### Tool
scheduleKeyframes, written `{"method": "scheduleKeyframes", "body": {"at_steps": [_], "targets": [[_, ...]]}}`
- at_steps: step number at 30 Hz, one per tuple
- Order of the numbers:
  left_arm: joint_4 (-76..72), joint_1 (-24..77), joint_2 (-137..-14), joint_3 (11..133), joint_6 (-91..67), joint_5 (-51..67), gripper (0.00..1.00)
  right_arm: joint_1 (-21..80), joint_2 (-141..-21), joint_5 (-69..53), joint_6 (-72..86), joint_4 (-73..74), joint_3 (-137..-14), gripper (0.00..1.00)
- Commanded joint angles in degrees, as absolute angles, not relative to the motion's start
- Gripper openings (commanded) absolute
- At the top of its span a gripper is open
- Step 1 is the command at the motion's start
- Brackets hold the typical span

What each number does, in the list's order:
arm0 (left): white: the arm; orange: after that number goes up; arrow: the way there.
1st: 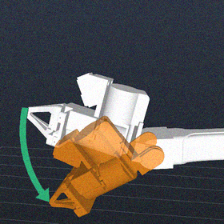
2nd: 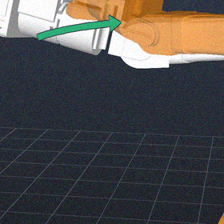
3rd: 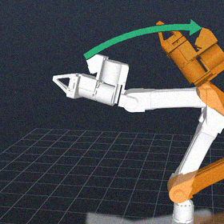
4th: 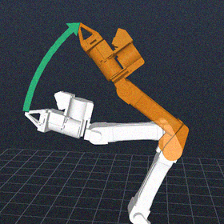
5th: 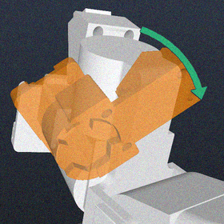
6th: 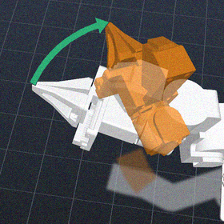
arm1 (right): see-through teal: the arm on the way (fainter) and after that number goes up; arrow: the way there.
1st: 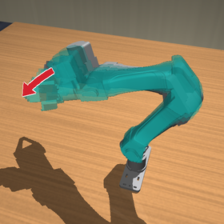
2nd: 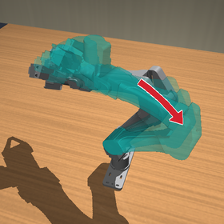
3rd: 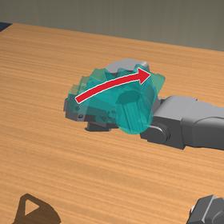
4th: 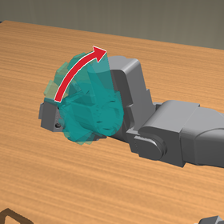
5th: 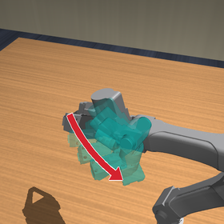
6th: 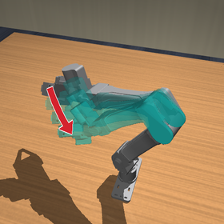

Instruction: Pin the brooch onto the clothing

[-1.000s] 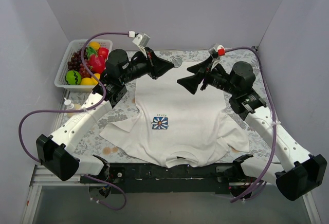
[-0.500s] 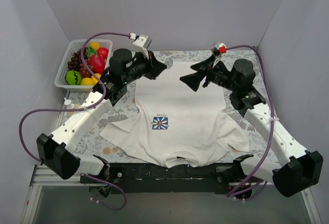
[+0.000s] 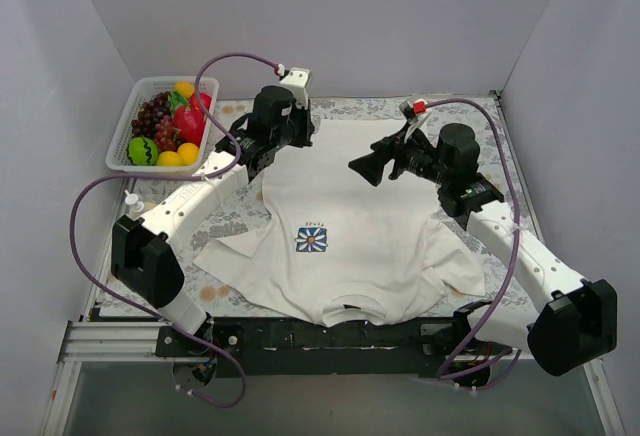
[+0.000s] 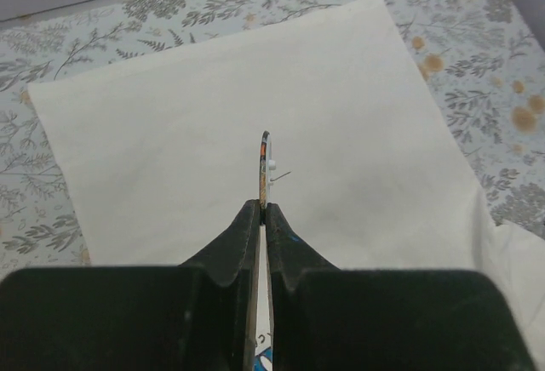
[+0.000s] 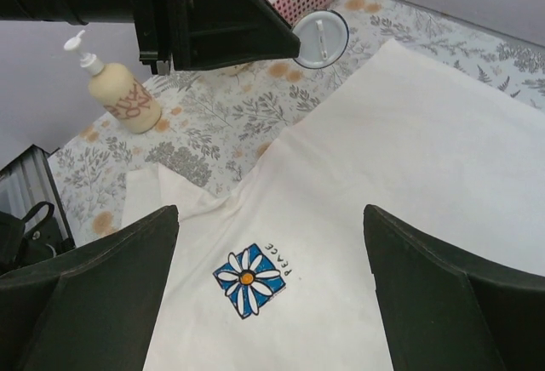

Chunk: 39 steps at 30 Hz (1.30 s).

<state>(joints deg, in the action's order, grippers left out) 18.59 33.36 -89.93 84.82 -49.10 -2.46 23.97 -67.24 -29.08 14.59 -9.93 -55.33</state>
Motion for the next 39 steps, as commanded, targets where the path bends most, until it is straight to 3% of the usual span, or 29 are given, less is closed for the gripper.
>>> {"method": "scheduleKeyframes", "body": {"at_steps": [1, 39], "targets": [[22.14, 33.66, -92.54, 88.33, -47.81, -10.45, 0.0, 23.55, -68.38, -26.46, 13.01, -10.55, -53.62, 0.96], [36.64, 48.33, -106.43, 77.16, -56.42, -39.9, 0.0, 23.55, -75.06, -12.57, 15.38, 2.28, -45.18, 0.94]]}}
